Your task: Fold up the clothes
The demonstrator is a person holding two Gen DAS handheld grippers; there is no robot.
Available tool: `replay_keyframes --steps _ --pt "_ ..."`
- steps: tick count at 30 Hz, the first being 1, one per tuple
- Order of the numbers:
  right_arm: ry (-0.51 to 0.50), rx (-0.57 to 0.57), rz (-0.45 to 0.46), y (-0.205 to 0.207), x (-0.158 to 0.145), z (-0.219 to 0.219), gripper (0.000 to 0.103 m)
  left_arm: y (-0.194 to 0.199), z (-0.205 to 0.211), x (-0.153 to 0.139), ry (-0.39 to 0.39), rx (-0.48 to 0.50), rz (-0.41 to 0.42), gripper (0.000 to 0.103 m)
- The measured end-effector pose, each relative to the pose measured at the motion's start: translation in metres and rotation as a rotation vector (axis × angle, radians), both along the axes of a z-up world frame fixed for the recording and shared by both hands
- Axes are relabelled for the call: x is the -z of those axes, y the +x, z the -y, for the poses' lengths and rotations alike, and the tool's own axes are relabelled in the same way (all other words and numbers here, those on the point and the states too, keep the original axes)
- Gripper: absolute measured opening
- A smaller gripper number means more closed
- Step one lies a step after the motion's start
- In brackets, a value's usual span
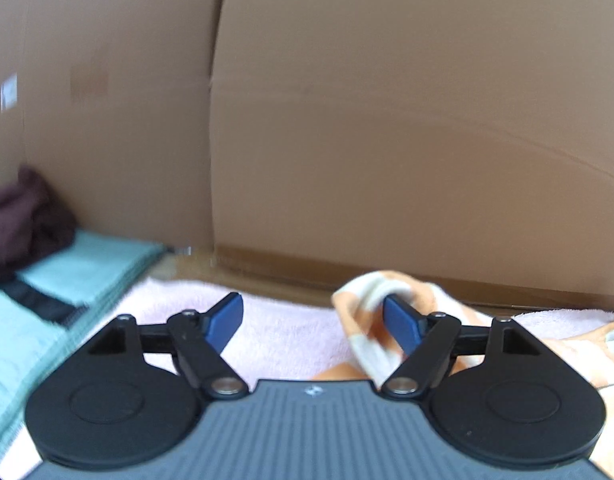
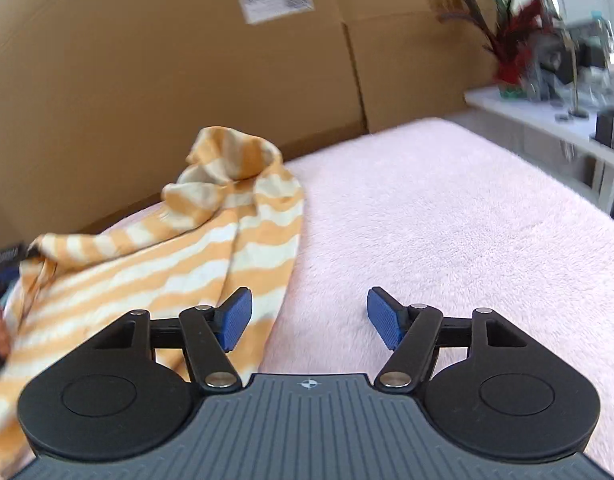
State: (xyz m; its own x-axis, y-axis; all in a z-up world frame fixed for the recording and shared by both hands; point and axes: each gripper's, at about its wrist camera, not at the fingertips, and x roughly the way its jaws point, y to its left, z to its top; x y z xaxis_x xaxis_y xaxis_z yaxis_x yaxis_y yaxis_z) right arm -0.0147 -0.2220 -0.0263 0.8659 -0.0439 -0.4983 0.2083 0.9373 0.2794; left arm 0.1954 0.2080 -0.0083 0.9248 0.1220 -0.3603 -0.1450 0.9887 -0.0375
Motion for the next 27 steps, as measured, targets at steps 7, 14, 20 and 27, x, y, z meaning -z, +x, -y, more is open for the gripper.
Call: replay_keyframes --steps 7,14,20,27 --pt "-0.169 -0.138 -0.037 0.016 0.002 -0.049 0.027 0.001 0.001 0.003 0.013 0.001 -0.009 0.093" --pt "0.04 -0.072 0.003 0.017 0.003 -0.025 0.009 0.008 -0.009 0.006 -0.041 -0.014 -0.031 0.097" --pt "-0.005 0.122 0.028 0.02 -0.012 0.015 0.007 0.012 -0.01 0.007 -0.038 -0.01 -0.021 0.097" --pt "-0.169 0.507 -0.007 0.036 -0.043 0.102 0.034 0.004 -0.013 0.002 -0.084 -0.013 -0.026 0.098"
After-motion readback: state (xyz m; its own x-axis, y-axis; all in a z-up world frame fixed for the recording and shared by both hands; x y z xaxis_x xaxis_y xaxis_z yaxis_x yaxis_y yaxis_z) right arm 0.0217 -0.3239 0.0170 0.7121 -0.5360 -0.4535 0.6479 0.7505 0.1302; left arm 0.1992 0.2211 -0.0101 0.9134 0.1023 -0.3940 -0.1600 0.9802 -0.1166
